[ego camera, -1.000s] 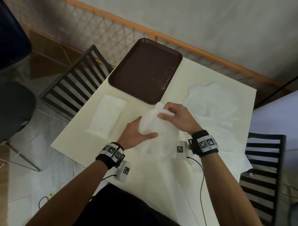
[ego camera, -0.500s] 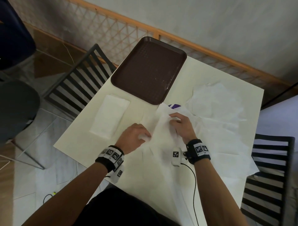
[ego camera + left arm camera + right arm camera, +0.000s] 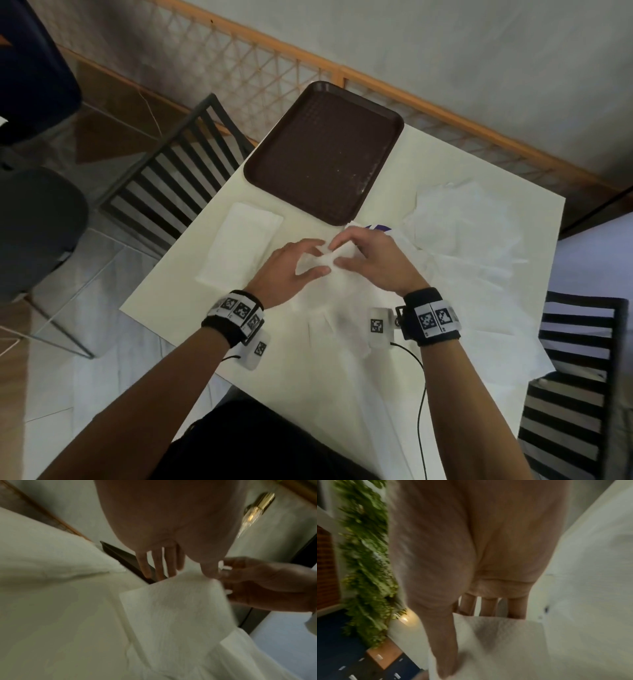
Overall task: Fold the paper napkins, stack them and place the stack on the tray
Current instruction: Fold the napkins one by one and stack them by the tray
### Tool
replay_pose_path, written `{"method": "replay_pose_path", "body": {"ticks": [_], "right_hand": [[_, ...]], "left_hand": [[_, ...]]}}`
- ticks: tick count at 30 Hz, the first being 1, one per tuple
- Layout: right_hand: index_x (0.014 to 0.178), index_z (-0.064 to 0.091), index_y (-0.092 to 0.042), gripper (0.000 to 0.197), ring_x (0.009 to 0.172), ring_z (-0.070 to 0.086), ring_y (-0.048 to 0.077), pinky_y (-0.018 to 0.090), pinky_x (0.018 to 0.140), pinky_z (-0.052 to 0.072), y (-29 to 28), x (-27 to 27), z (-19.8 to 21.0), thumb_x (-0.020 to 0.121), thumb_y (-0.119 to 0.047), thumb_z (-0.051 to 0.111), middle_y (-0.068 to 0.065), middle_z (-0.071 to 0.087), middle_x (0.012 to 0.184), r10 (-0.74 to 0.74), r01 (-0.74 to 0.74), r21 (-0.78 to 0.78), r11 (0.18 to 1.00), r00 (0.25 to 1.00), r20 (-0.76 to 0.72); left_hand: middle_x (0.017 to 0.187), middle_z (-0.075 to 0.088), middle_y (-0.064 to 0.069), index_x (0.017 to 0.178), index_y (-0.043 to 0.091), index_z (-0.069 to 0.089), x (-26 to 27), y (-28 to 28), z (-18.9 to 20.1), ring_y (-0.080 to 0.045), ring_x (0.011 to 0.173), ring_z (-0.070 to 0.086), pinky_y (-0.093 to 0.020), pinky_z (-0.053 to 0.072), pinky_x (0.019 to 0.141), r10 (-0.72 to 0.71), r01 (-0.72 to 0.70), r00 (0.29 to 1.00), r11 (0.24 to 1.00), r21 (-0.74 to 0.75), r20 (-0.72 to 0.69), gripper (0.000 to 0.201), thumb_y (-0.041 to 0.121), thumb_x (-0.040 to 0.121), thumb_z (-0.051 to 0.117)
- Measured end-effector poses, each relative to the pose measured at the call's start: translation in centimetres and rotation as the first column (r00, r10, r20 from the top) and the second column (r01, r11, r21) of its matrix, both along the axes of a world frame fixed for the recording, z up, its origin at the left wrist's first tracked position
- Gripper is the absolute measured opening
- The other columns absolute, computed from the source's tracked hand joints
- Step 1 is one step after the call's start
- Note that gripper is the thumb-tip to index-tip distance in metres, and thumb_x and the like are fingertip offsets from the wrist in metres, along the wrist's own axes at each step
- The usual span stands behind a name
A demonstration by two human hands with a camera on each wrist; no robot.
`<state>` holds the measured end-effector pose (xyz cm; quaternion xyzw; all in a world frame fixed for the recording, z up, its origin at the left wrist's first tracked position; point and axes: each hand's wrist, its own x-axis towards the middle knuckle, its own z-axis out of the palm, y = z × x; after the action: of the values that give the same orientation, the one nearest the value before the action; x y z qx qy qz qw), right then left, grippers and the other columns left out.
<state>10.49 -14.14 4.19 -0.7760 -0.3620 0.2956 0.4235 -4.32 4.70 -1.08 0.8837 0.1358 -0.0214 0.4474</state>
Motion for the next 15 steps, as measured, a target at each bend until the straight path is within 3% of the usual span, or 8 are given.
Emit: {"method": "replay_pose_path", "body": {"ticks": [2, 3, 7, 10, 11, 13, 15], "right_hand": [[0.116, 0.074, -0.021, 0.026, 0.101, 0.073, 0.009, 0.022, 0.084, 0.058, 1.2, 0.1, 1.7, 0.094, -0.014, 0.084, -0.006, 0.076, 0.111, -0.073, 0.077, 0.092, 0.993, 0.996, -0.047], [0.118, 0.073, -0.024, 0.028, 0.101, 0.074, 0.01, 0.025, 0.083, 0.061, 1.9, 0.2, 2.2, 0.093, -0.019, 0.086, -0.007, 0.077, 0.111, -0.13, 0.136, 0.088, 0.987, 0.989, -0.072], [0.107, 0.074, -0.022, 0.022, 0.093, 0.076, 0.008, 0.032, 0.082, 0.064, 5.3, 0.2, 0.8, 0.091, -0.029, 0.087, -0.009, 0.08, 0.101, -0.269, 0.269, -0.013, 0.963, 0.962, -0.05], [0.105, 0.075, -0.023, 0.018, 0.088, 0.075, 0.004, 0.025, 0.081, 0.06, 9.2, -0.4, -0.9, 0.092, -0.028, 0.086, -0.012, 0.079, 0.095, -0.343, 0.343, 0.004, 0.939, 0.939, -0.011], [0.104, 0.074, -0.024, 0.018, 0.086, 0.073, 0.001, 0.019, 0.079, 0.055, 10.7, -0.7, -1.4, 0.092, -0.027, 0.087, -0.014, 0.077, 0.093, -0.351, 0.351, 0.003, 0.936, 0.936, 0.015], [0.103, 0.072, -0.026, 0.019, 0.085, 0.067, -0.001, 0.009, 0.075, 0.045, 14.1, -1.1, -2.1, 0.092, -0.025, 0.087, -0.013, 0.072, 0.092, -0.312, 0.315, -0.026, 0.949, 0.947, 0.078], [0.104, 0.069, -0.025, 0.02, 0.092, 0.063, 0.011, 0.008, 0.07, 0.037, 17.3, -1.4, -3.3, 0.093, -0.025, 0.086, -0.005, 0.071, 0.096, -0.238, 0.248, -0.085, 0.965, 0.965, 0.113]], "left_hand": [[0.092, 0.074, 0.006, 0.107, 0.026, 0.071, -0.2, 1.1, 1.2, -0.013, 0.085, 0.069, -0.038, 0.058, 0.08, 0.024, -0.023, 0.999, 0.999, -0.027, 0.045, 0.029, 0.054, 0.102, 0.065], [0.083, 0.072, 0.004, 0.098, 0.024, 0.071, -0.4, 1.6, 1.7, -0.013, 0.077, 0.068, -0.036, 0.058, 0.074, 0.066, -0.062, 0.995, 0.997, -0.056, 0.075, 0.029, 0.051, 0.103, 0.065], [0.087, 0.073, 0.011, 0.097, 0.023, 0.074, -2.1, 4.4, 3.1, -0.004, 0.083, 0.068, -0.012, 0.047, 0.072, 0.257, -0.246, 0.959, 0.964, -0.098, 0.12, 0.021, 0.044, 0.101, 0.071], [0.093, 0.074, 0.014, 0.101, 0.022, 0.074, -4.3, 6.9, 2.7, 0.003, 0.088, 0.068, -0.006, 0.045, 0.074, 0.356, -0.355, 0.931, 0.934, -0.03, 0.077, 0.02, 0.041, 0.097, 0.076], [0.094, 0.075, 0.014, 0.102, 0.021, 0.074, -5.2, 7.6, 2.3, 0.001, 0.088, 0.068, -0.01, 0.048, 0.079, 0.395, -0.395, 0.917, 0.919, -0.01, 0.057, 0.02, 0.041, 0.097, 0.076], [0.098, 0.075, 0.012, 0.104, 0.022, 0.074, -6.7, 9.0, 1.0, -0.01, 0.092, 0.07, -0.032, 0.054, 0.092, 0.467, -0.467, 0.884, 0.884, 0.02, 0.004, 0.023, 0.043, 0.097, 0.076], [0.106, 0.076, 0.008, 0.11, 0.023, 0.073, -7.7, 10.2, -0.4, -0.026, 0.105, 0.069, -0.047, 0.053, 0.101, 0.523, -0.519, 0.85, 0.852, 0.073, -0.059, 0.028, 0.047, 0.095, 0.075]]}}
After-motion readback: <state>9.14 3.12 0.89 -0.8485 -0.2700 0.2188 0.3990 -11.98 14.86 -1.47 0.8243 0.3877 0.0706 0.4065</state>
